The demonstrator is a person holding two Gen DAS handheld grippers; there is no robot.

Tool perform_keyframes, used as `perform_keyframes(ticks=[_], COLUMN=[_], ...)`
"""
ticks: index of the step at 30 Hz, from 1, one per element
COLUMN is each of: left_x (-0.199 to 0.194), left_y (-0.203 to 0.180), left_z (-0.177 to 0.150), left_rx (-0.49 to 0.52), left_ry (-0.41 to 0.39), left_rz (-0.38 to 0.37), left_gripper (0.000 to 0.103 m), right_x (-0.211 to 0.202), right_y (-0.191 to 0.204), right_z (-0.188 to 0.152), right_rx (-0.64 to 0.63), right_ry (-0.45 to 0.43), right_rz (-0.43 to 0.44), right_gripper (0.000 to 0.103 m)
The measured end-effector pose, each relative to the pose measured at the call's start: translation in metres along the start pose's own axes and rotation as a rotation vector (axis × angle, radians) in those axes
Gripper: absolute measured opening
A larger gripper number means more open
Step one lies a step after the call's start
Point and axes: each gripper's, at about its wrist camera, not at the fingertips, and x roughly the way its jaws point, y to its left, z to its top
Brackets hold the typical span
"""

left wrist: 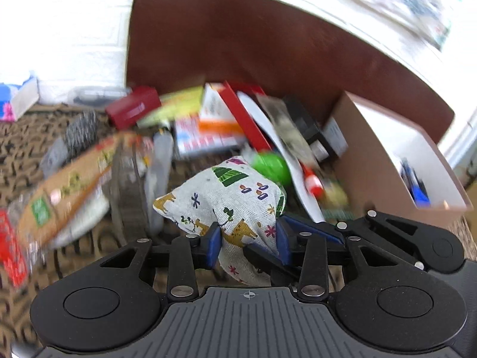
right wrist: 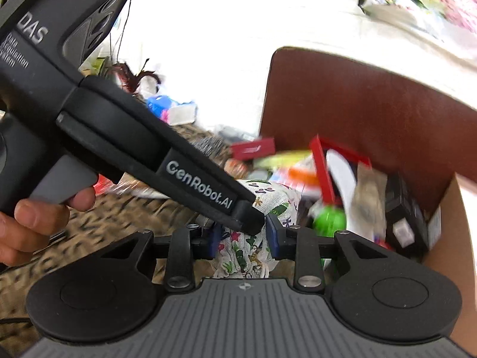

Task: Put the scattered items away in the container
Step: 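Grasp the white floral drawstring pouch with the left tool while the right tool grips it too, then lift the floral pouch with both tools and carry it to the cardboard box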

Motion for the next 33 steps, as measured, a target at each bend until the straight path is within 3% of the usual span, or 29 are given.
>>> perform_keyframes(ticks=[6,11,13,15,17,19,22,33], left_x=[-0.014,-0.031,-0.034,-0.033,-0.032,-0.032,-0.029,0.001], left_y=[-0.020,-0.048,-0.055,-0.057,-0.052,-0.047,-0.041,-0.039], left_z=[-0.052,-0.091,-0.103,-0.109,-0.109,-0.110,-0.110,-0.107], left_rx=[-0.016,0.089,0.121,0.115,0.077,0.039,0.015,-0.013], left_ry=[0.101,0.138,0.146,0.162,0.172,0.170,0.160,0.233], left_rz=[-0.091,-0.120,-0.122,-0.128,-0.134,-0.125,-0.087,-0.140], left_gripper=[0.039,0.044,0.055,0.059,0.070,0.087,0.089,0.088], right_x=[-0.051,-0.094,-0.101,-0.100,-0.101,-0.107,-0.109,-0.092], right_y=[0.022,0.046,0.046,0.044,0.045,0.051,0.055,0.043], right_z=[-0.038,-0.063,-0.075,-0.083,-0.086,-0.087,-0.090,-0.100], right_rx=[0.075,0.101,0.132,0.191,0.215,0.191,0.178,0.244], right_ry=[0.069,0.103,0.109,0.112,0.120,0.109,0.105,0.176], right_rz=[-0.011,-0.035,-0.034,-0.027,-0.044,-0.070,-0.091,-0.095], right_gripper=[0.036,0.036,0.040,0.052,0.064,0.070,0.075,0.079])
